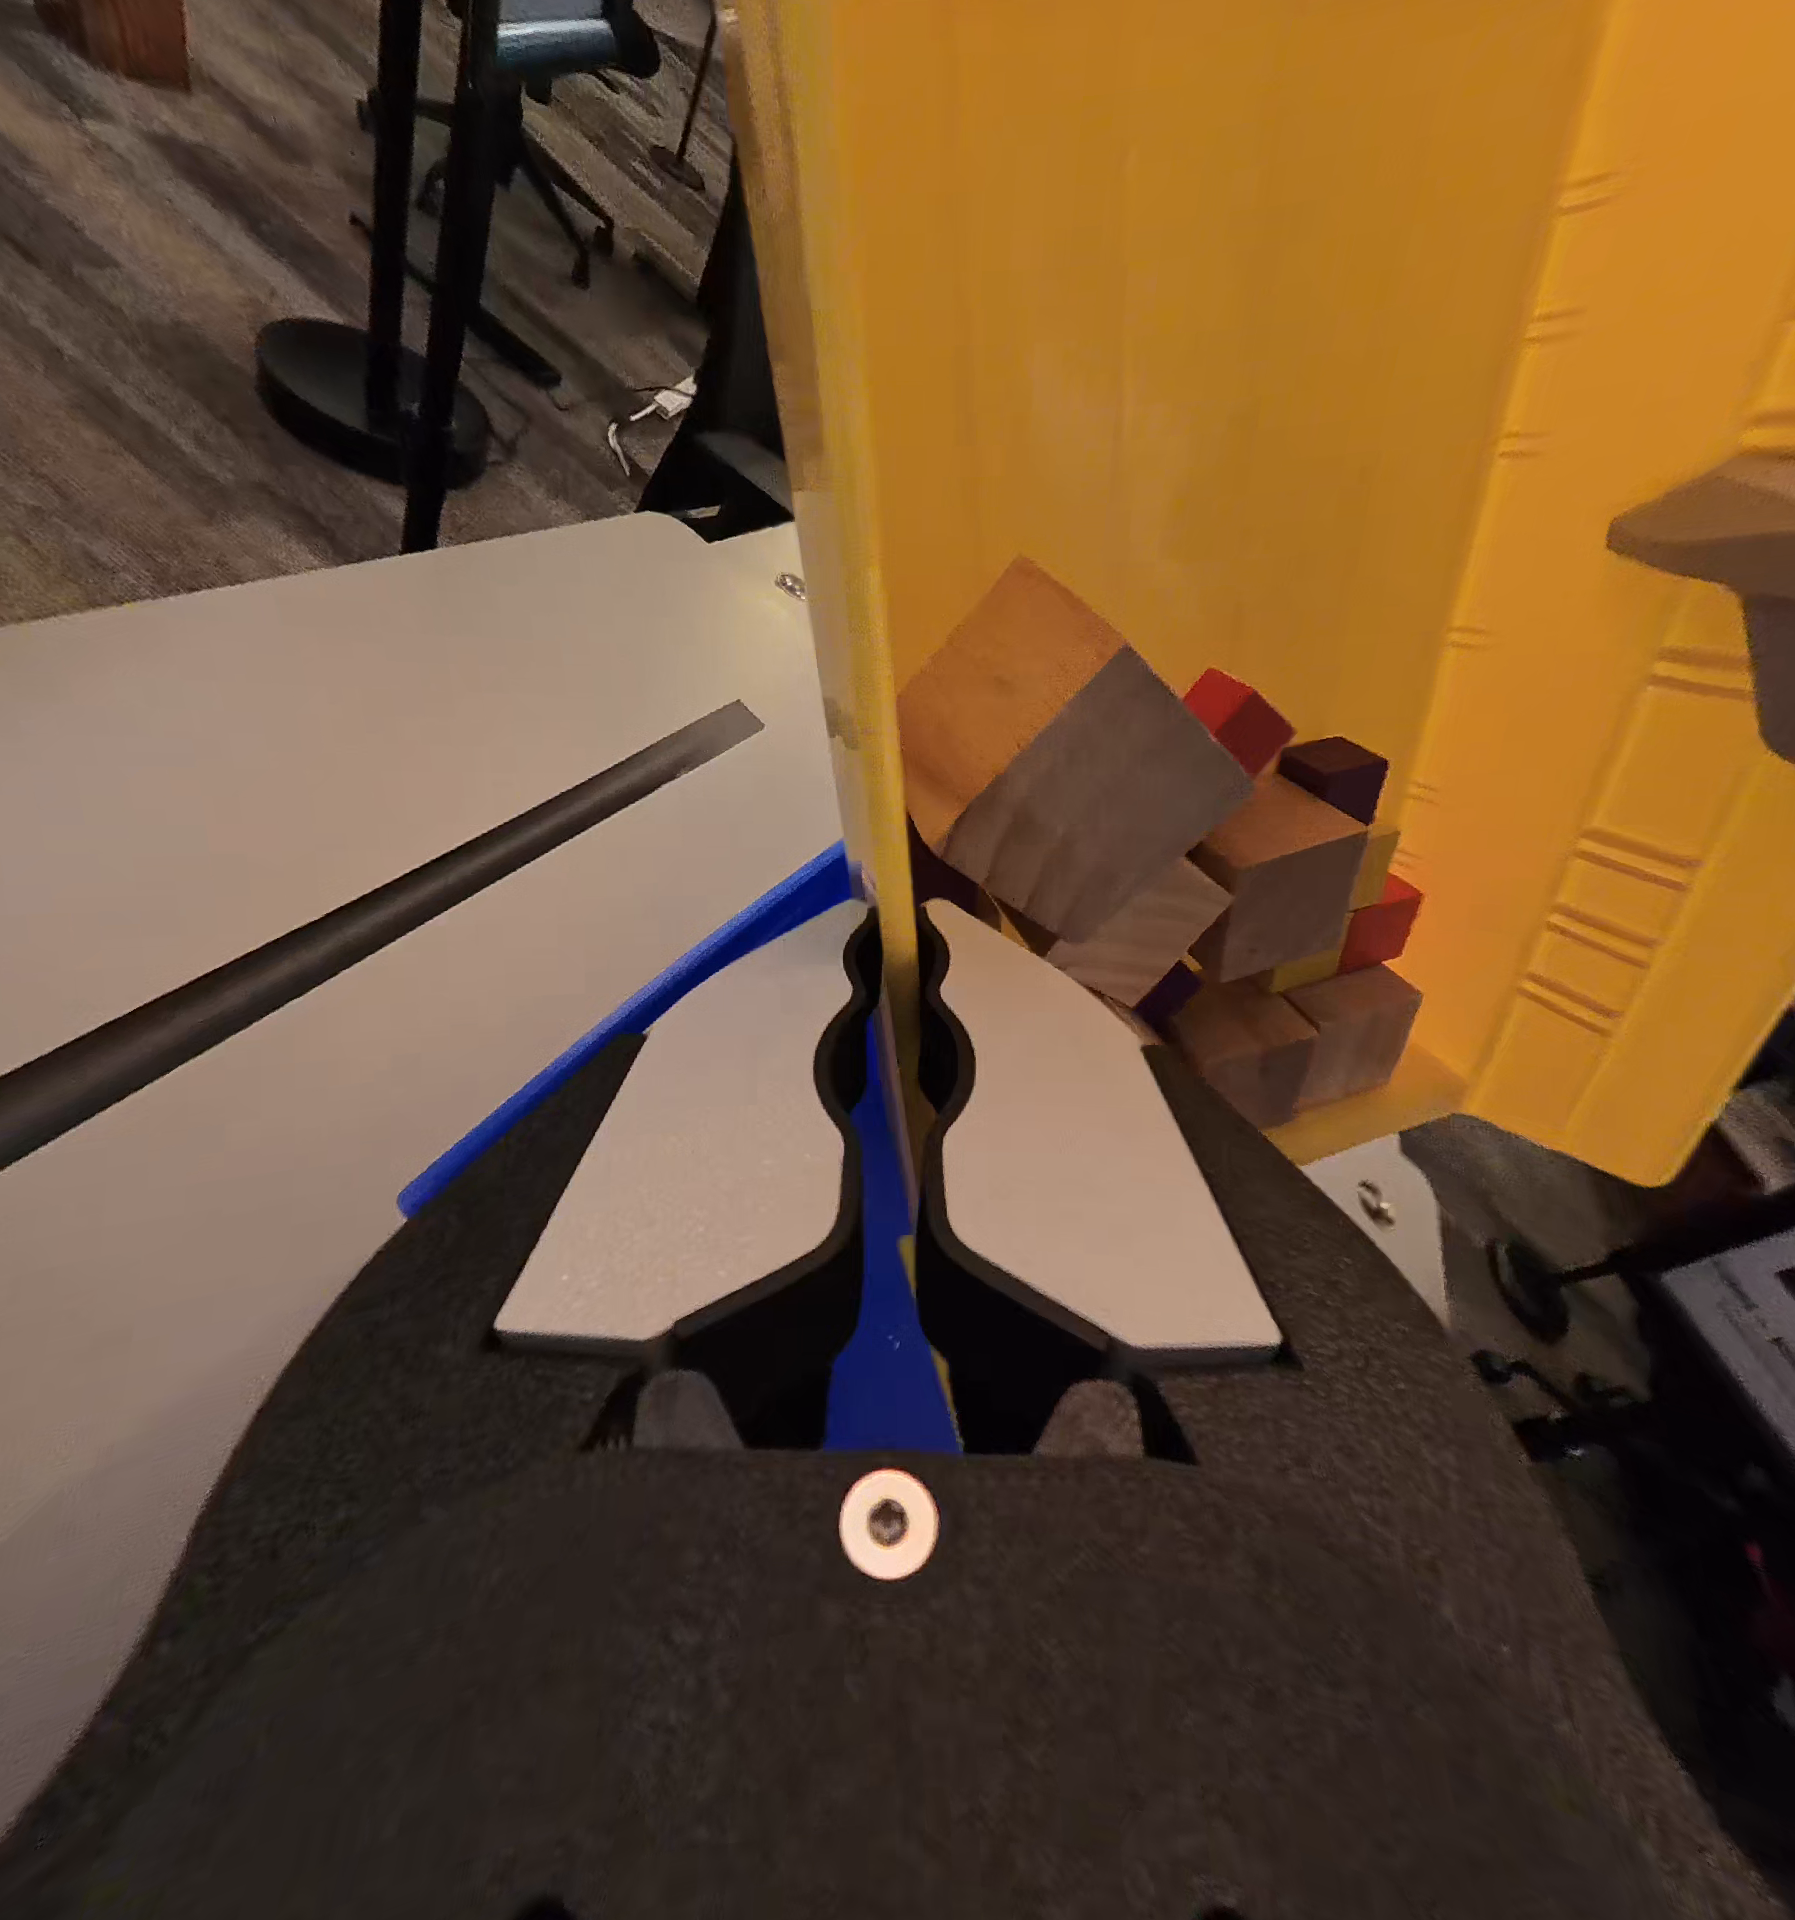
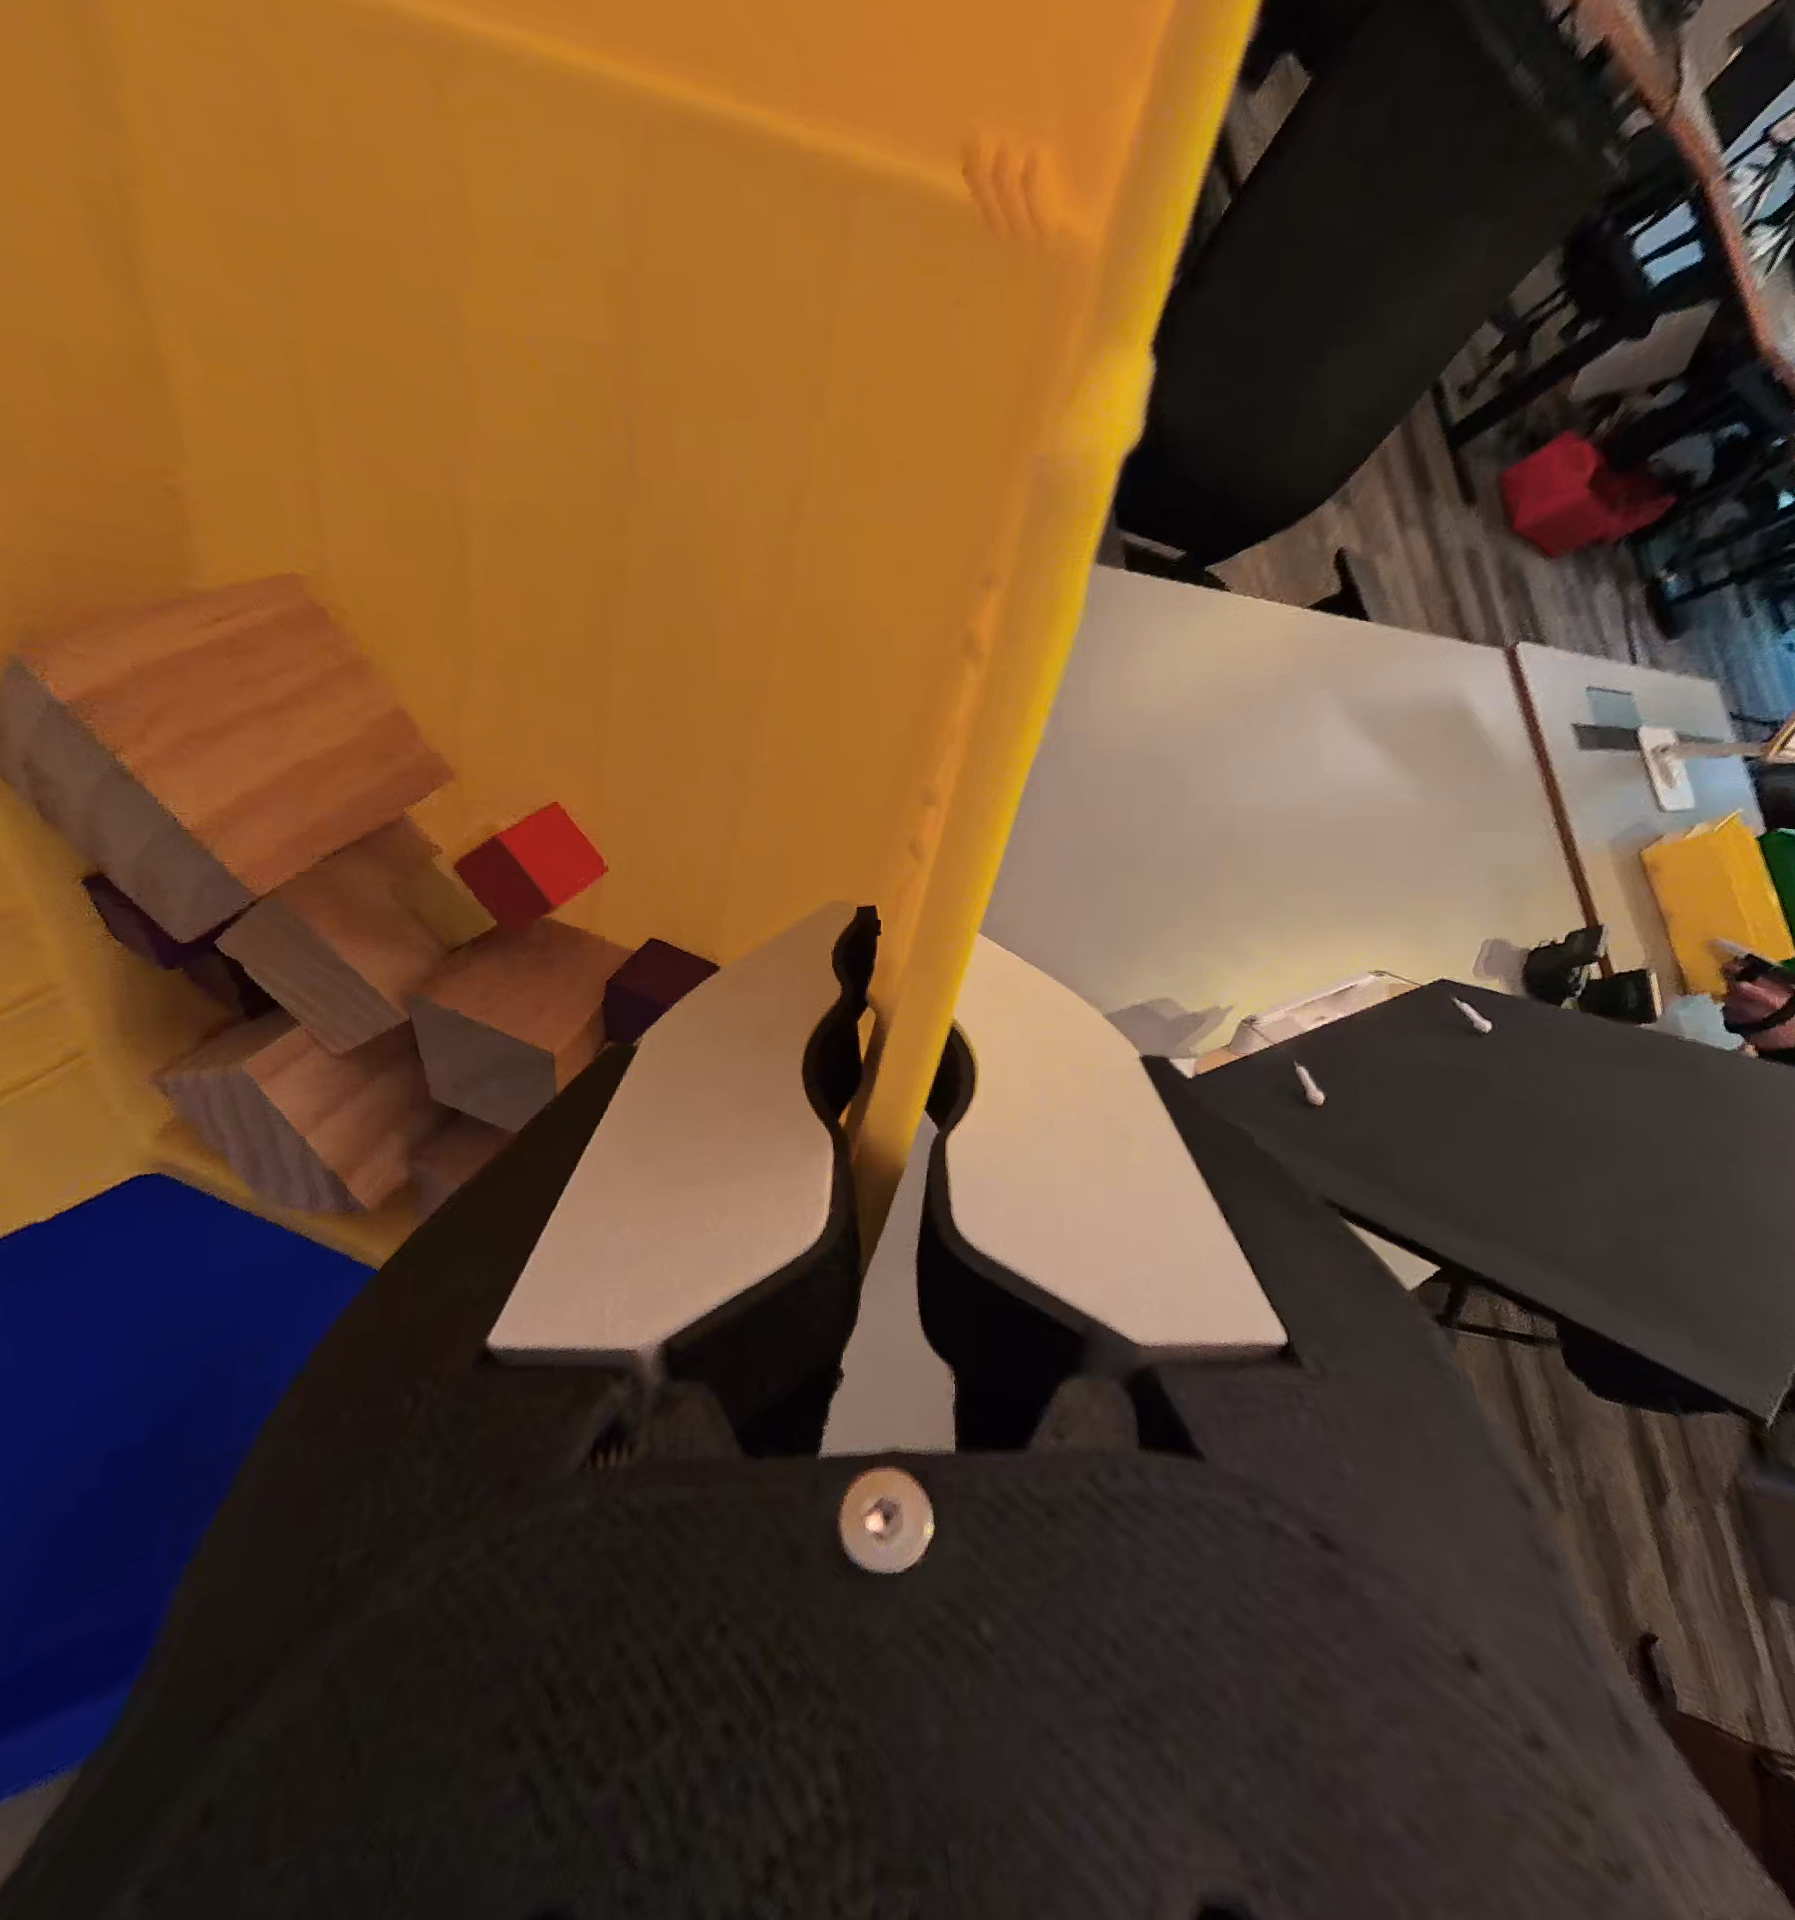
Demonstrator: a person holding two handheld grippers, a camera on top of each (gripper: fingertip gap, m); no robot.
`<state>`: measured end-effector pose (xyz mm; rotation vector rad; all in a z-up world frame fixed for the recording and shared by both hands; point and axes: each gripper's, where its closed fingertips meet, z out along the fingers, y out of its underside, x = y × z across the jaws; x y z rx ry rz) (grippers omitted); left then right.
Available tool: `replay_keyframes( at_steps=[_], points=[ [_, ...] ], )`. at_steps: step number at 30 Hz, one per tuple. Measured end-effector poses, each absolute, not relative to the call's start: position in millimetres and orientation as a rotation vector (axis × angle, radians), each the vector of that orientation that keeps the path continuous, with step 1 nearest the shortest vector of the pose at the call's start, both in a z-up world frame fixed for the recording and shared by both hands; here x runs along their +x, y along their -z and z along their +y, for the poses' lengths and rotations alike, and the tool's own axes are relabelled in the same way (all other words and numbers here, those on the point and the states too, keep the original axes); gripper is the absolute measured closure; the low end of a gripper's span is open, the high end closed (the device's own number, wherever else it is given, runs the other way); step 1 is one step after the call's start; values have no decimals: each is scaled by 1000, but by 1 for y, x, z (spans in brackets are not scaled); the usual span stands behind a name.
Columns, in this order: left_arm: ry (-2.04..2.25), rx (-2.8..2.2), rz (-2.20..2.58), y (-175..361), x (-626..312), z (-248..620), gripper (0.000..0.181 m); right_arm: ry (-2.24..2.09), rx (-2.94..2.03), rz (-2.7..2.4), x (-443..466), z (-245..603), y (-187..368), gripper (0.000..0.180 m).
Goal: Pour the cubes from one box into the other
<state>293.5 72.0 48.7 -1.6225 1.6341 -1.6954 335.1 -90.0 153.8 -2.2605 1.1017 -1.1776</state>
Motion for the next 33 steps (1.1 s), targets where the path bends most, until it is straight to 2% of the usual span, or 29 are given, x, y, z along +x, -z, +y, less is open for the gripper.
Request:
replay_keyframes(
  at_steps=[21,33],
  points=[
    [1630,-1597,1602,-47,297,77,177,1145,-2220,1107,337,-92,-139,173],
    [1710,-1471,1531,-57,291,75,177,1260,-2137,995,321,-90,-163,172]
  ],
)
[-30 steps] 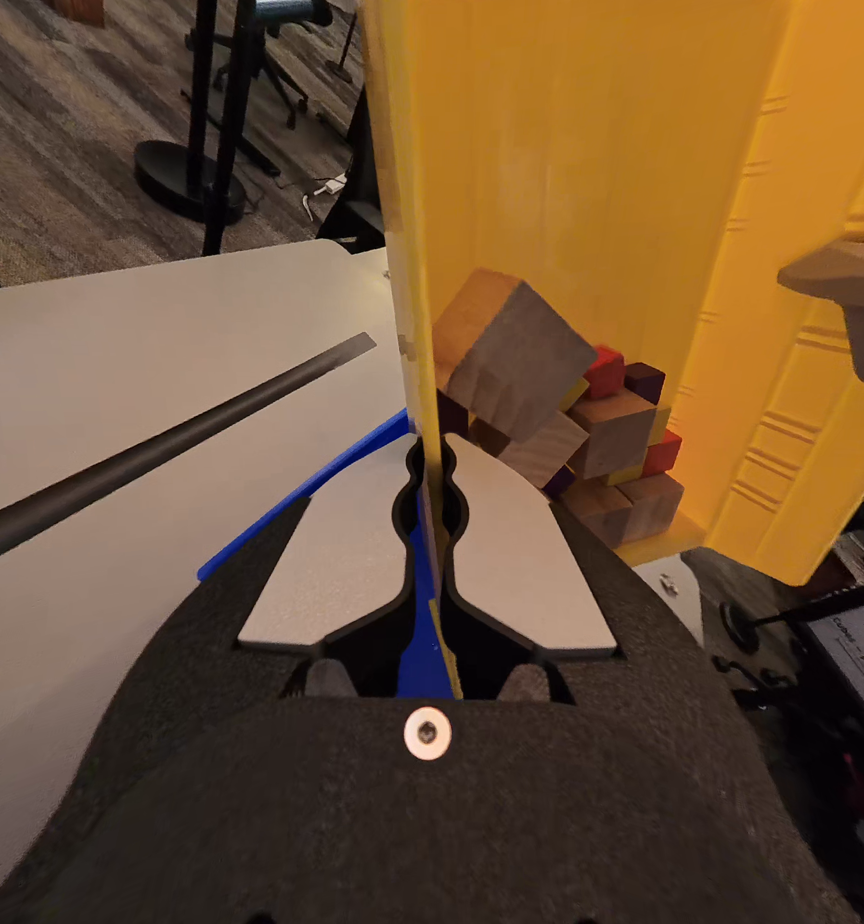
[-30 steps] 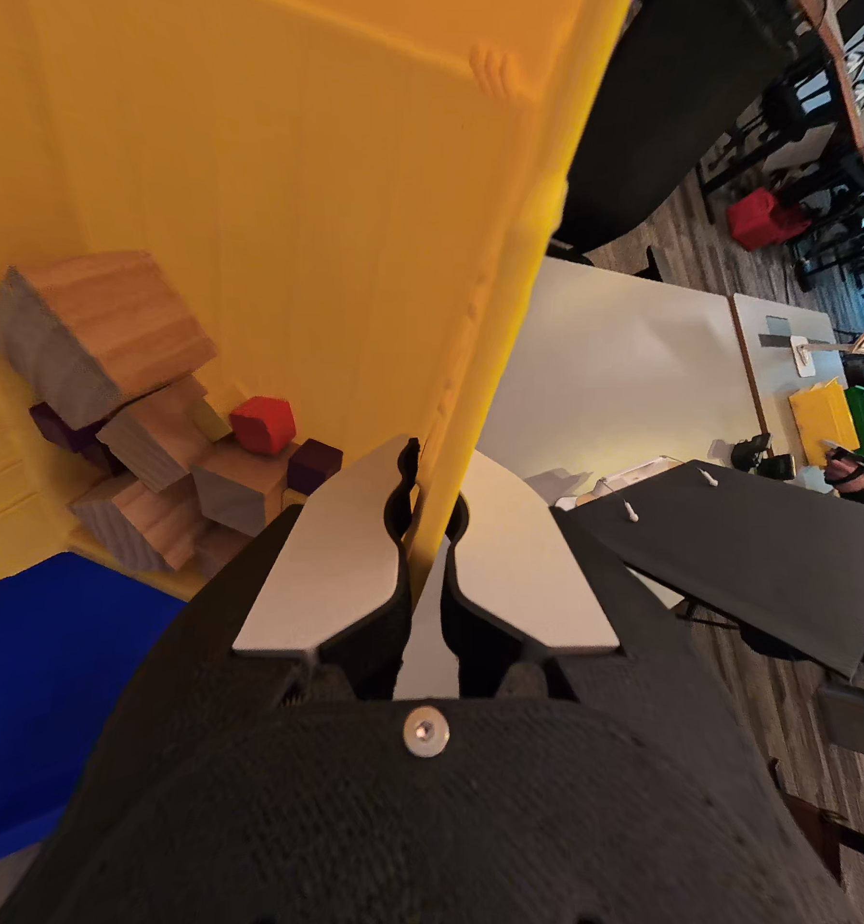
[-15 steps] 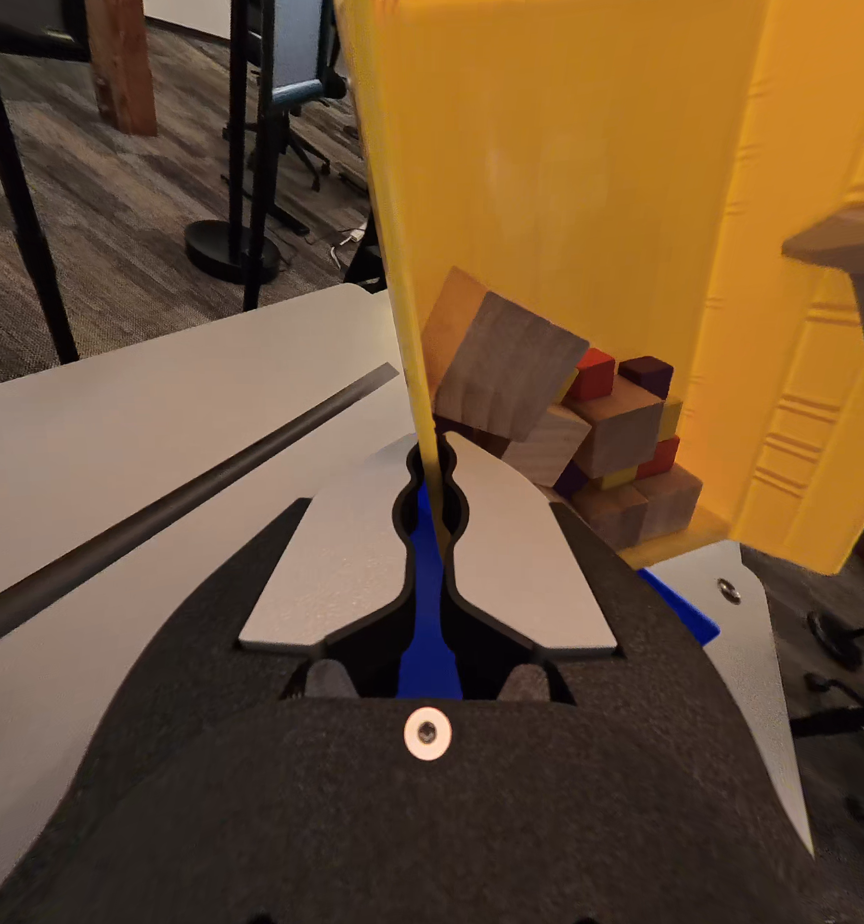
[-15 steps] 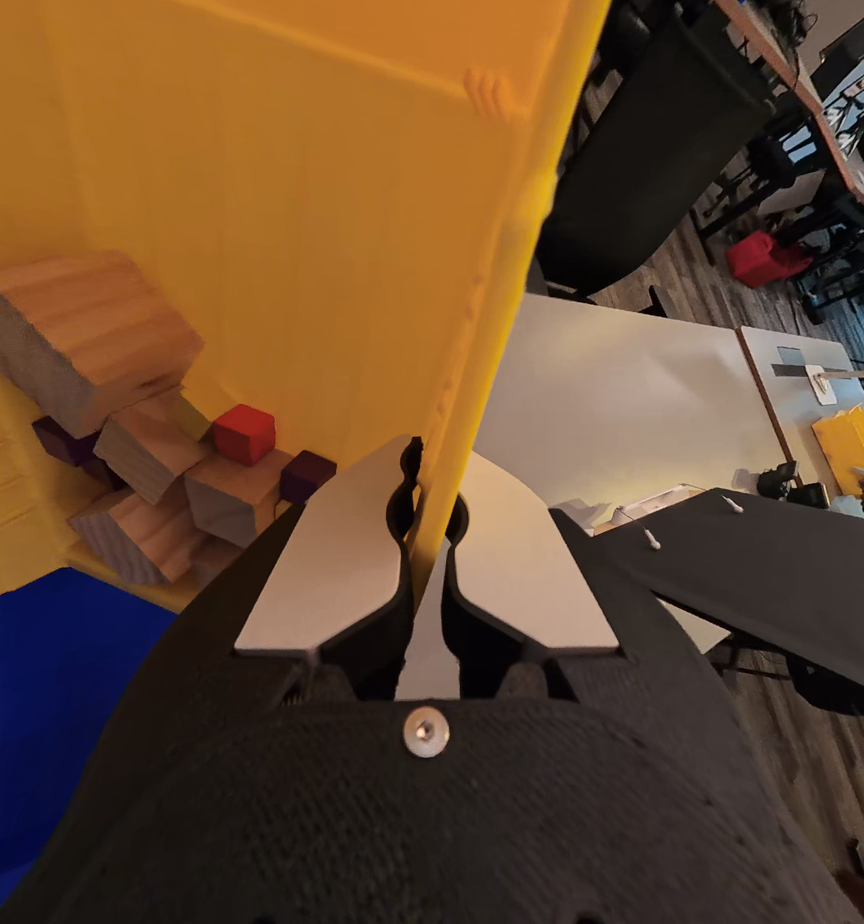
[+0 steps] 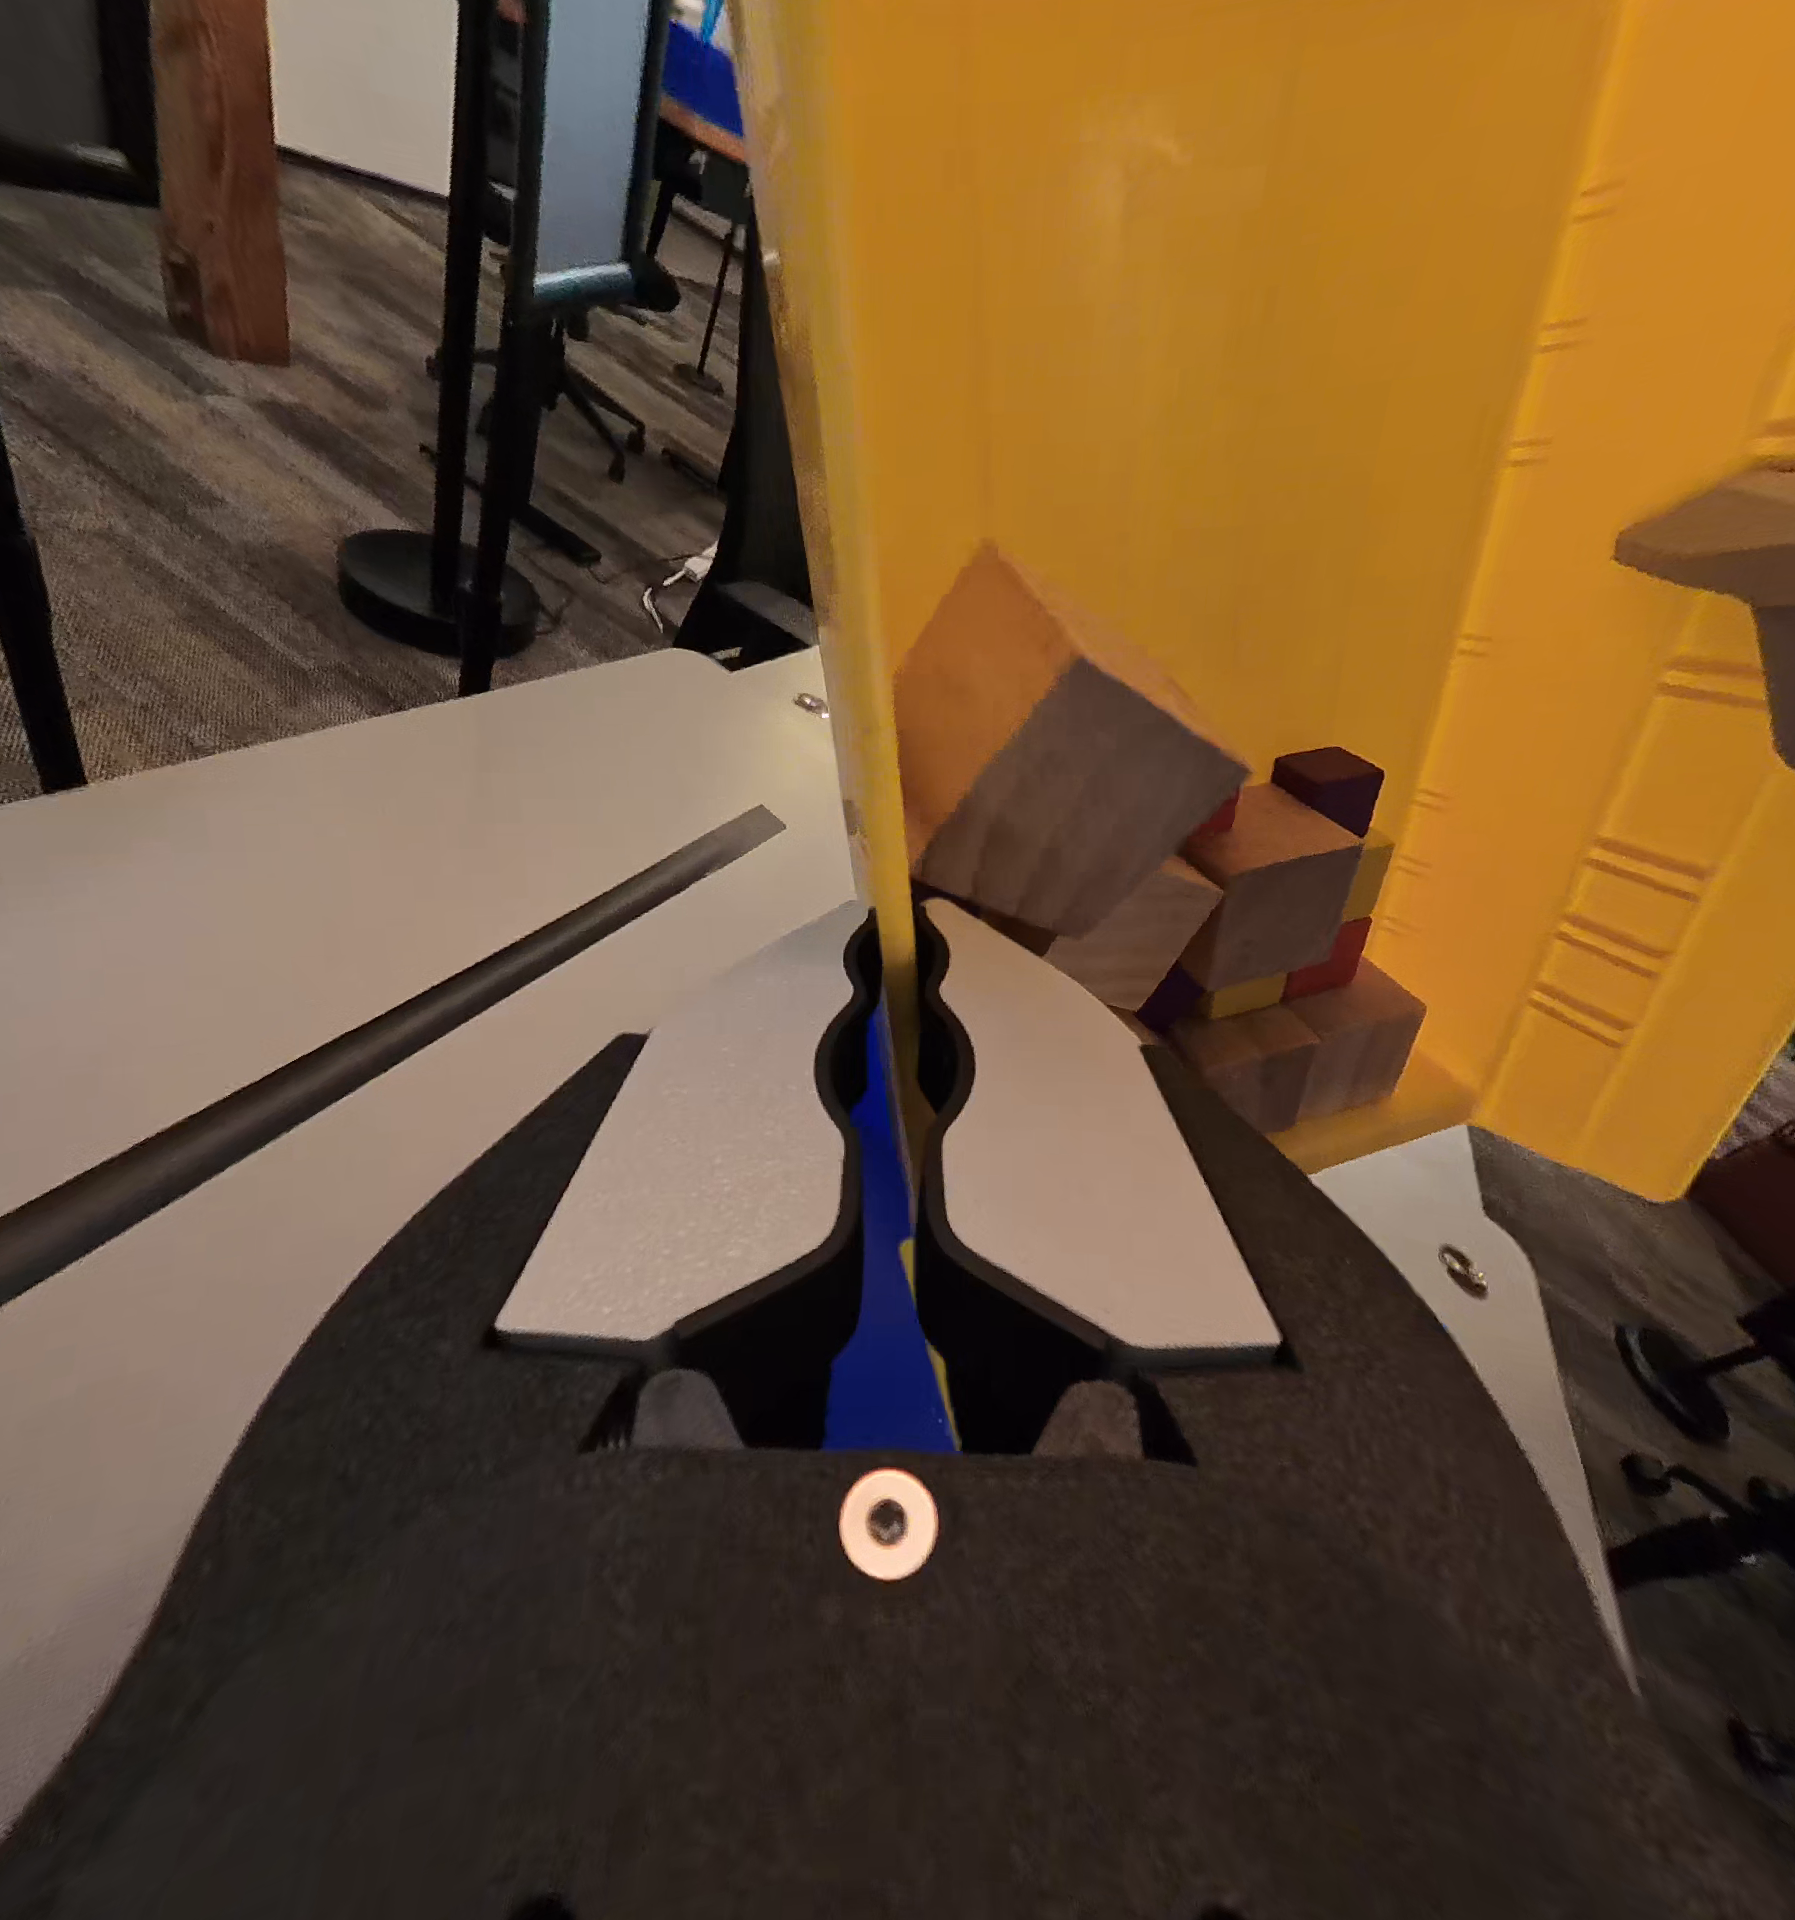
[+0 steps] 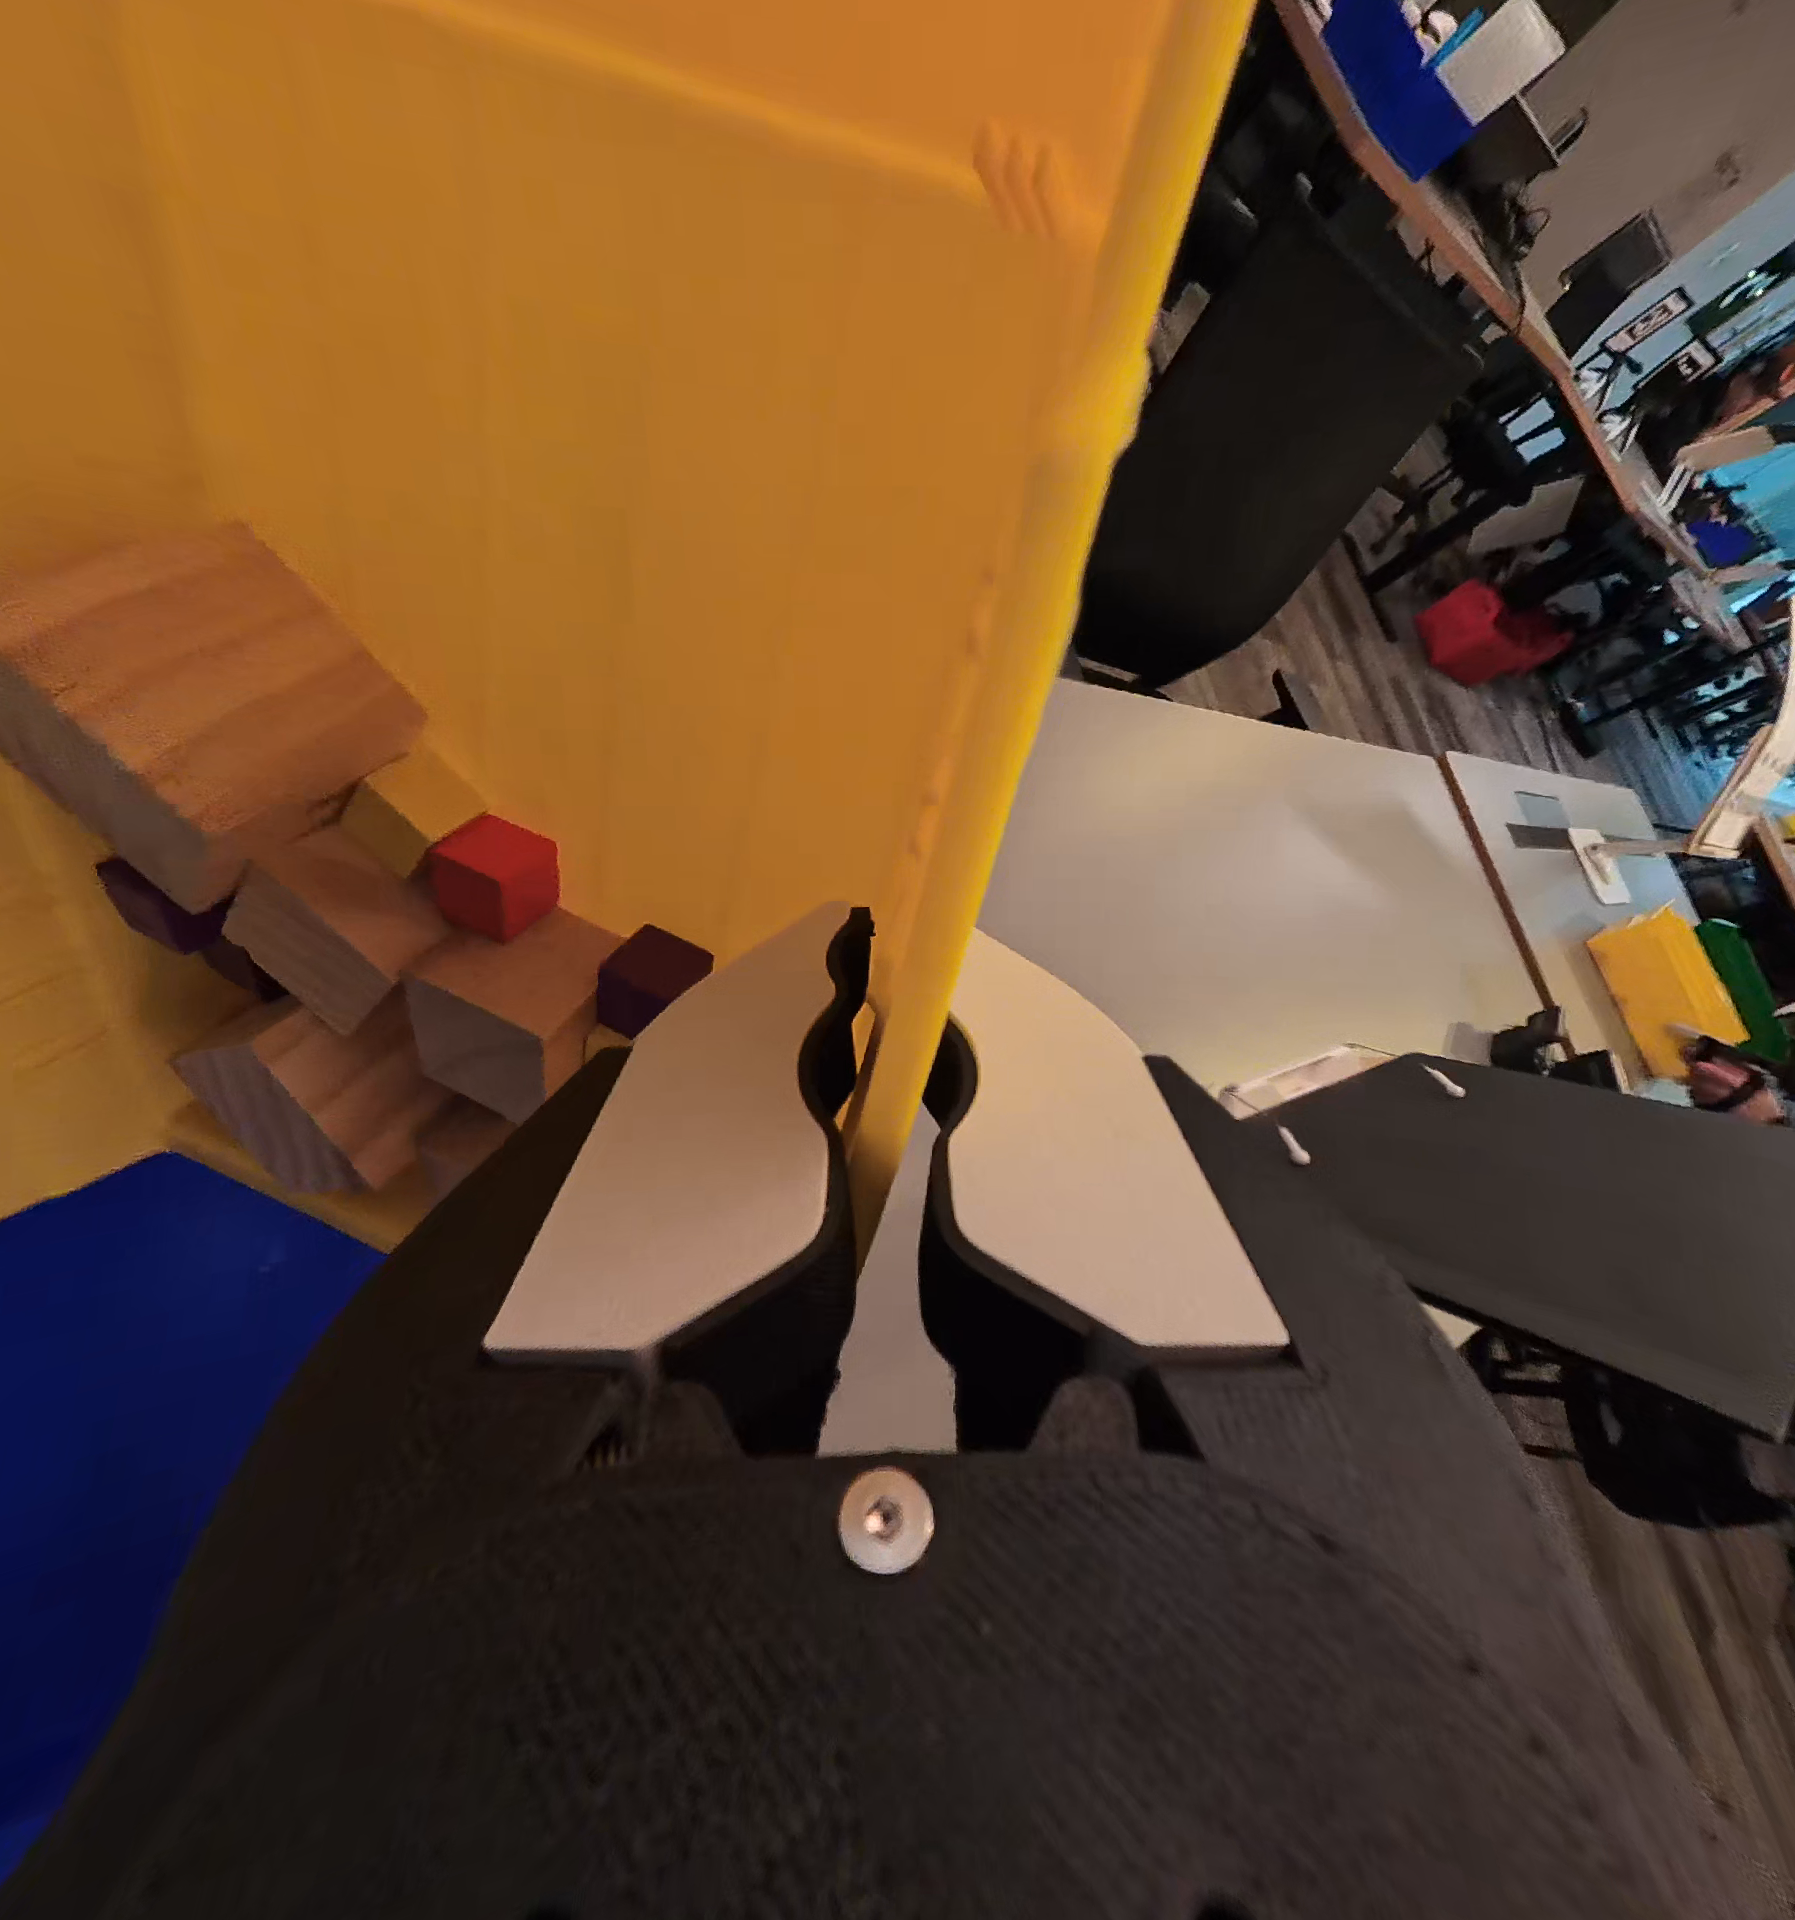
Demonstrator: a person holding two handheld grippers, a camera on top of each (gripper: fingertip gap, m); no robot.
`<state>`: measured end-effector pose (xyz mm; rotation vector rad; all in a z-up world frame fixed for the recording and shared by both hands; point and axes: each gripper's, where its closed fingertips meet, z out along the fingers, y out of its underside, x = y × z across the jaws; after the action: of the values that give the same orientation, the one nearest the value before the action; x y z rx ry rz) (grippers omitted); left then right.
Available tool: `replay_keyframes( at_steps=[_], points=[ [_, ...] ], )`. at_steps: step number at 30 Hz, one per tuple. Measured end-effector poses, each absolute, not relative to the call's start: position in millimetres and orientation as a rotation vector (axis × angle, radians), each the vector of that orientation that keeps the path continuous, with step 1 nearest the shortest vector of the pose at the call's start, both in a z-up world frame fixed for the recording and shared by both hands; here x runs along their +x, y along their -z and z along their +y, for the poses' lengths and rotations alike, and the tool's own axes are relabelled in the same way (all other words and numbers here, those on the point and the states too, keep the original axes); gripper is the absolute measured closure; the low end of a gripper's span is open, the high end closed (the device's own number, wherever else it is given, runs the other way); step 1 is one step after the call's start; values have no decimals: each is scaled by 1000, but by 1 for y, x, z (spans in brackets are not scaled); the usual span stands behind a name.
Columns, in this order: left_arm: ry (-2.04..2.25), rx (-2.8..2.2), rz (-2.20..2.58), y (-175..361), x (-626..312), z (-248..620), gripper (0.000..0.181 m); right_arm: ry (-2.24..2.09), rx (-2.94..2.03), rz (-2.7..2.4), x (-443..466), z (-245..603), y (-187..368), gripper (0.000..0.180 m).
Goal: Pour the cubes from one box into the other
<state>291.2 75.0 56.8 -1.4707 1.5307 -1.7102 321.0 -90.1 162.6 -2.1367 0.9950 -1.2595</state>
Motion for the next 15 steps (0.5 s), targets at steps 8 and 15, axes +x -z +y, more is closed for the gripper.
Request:
replay_keyframes(
  at_steps=[8,15],
  points=[
    [1721,-1509,1541,-49,291,75,176,1279,-2170,988,326,-90,-155,173],
    [1737,-1534,1522,-50,291,79,176,1255,-2167,1007,323,-87,-151,171]
  ],
)
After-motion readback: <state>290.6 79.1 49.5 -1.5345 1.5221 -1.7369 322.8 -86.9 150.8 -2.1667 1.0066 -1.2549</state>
